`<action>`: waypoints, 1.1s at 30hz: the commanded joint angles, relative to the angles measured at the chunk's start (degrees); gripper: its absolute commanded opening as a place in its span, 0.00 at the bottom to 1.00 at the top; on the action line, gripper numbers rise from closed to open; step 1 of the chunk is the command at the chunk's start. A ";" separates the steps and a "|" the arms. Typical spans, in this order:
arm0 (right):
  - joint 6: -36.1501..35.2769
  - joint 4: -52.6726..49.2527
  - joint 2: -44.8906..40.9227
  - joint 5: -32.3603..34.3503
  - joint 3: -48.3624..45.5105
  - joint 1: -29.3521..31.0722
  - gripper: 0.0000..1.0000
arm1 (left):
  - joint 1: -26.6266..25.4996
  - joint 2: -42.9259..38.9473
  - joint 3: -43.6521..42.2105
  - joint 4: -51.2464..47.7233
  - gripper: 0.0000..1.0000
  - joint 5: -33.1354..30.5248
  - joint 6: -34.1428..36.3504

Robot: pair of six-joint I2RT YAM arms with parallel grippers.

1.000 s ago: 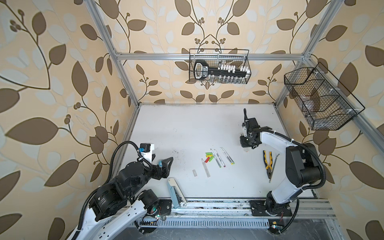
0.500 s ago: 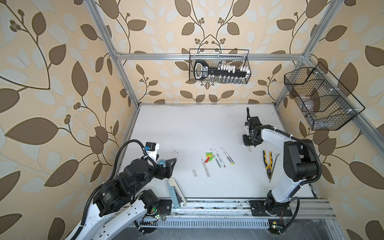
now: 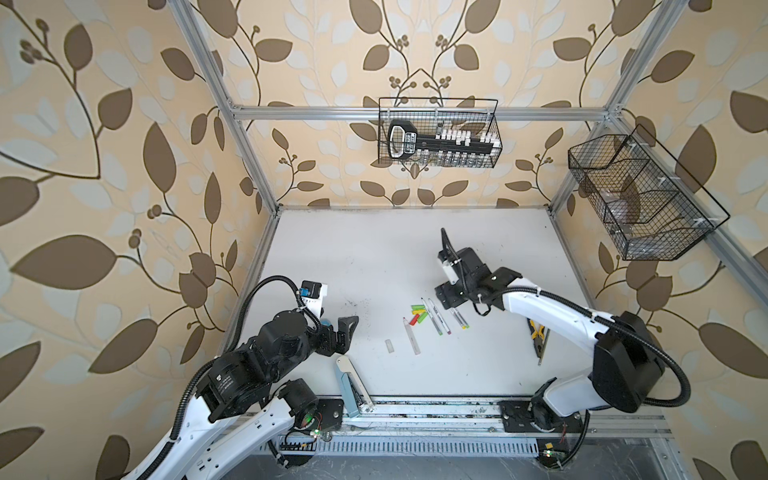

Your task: Insert the pens into the pen caps

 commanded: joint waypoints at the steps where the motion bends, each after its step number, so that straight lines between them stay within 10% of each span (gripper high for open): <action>1: 5.67 5.65 -0.99 -3.00 -3.45 5.69 0.84 | 0.39 0.33 -0.17 1.88 0.99 1.60 1.18; 13: 17.81 4.88 15.26 3.69 1.96 21.81 0.69 | 0.87 0.46 -0.26 1.88 0.99 1.85 1.28; 33: 20.33 7.93 25.09 -0.48 7.15 25.19 0.58 | 1.87 -1.15 -0.21 1.88 0.99 0.67 1.17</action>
